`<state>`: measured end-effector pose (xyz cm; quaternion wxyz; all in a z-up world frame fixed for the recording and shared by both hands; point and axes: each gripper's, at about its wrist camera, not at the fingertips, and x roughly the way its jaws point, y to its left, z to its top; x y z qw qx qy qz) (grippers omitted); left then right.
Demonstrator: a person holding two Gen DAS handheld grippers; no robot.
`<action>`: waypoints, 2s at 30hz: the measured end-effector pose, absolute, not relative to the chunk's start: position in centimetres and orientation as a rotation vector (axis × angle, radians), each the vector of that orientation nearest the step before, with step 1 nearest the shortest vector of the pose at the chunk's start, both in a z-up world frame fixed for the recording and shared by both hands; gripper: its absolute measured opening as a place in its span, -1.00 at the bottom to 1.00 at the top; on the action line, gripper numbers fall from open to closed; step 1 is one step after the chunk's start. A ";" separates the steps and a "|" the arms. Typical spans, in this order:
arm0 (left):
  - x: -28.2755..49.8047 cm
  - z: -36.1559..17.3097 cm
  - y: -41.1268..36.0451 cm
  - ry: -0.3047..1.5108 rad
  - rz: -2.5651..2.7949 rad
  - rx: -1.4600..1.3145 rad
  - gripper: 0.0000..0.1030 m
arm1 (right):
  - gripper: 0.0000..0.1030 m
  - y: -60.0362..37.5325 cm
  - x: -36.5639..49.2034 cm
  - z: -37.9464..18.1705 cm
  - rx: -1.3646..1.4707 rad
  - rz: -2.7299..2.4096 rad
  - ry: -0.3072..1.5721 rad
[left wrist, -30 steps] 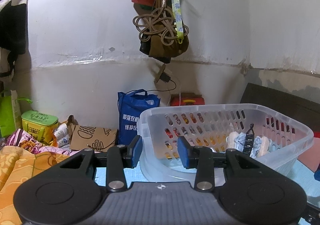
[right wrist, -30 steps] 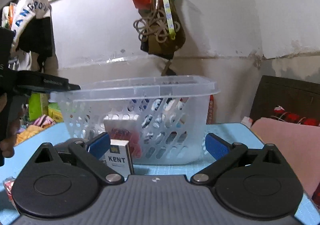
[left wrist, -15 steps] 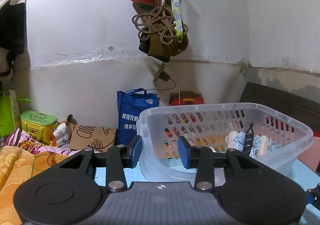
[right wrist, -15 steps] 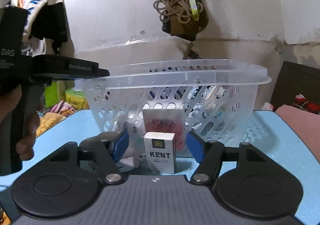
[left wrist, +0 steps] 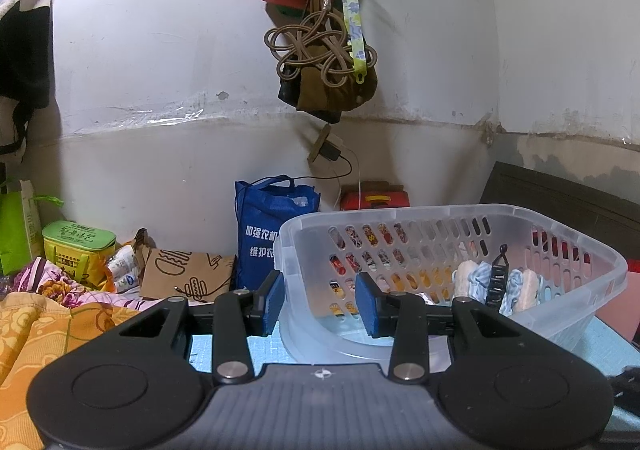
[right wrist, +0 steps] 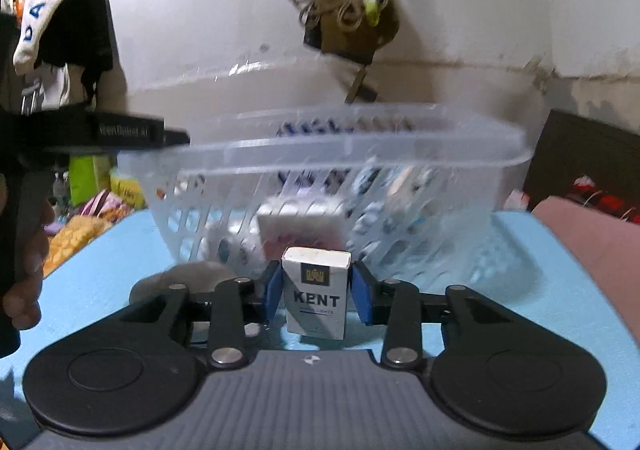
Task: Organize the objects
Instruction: 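Carry the KENT pack into the basket and open the right gripper, then grasp the red ball in a plastic bag with the right gripper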
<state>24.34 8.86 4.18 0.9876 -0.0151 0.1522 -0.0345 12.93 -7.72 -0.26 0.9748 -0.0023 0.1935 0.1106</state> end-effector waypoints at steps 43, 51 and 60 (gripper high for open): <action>24.4 4.6 8.7 0.327 -0.065 -0.013 -0.15 | 1.00 -9.7 14.7 6.3 -0.030 -0.082 0.197; 24.4 4.6 8.7 0.327 -0.065 -0.013 -0.15 | 1.00 -8.8 9.8 3.2 0.038 -0.044 0.274; 24.3 4.7 8.5 0.327 -0.064 -0.013 -0.15 | 1.00 -2.9 2.4 -1.6 0.002 0.150 0.282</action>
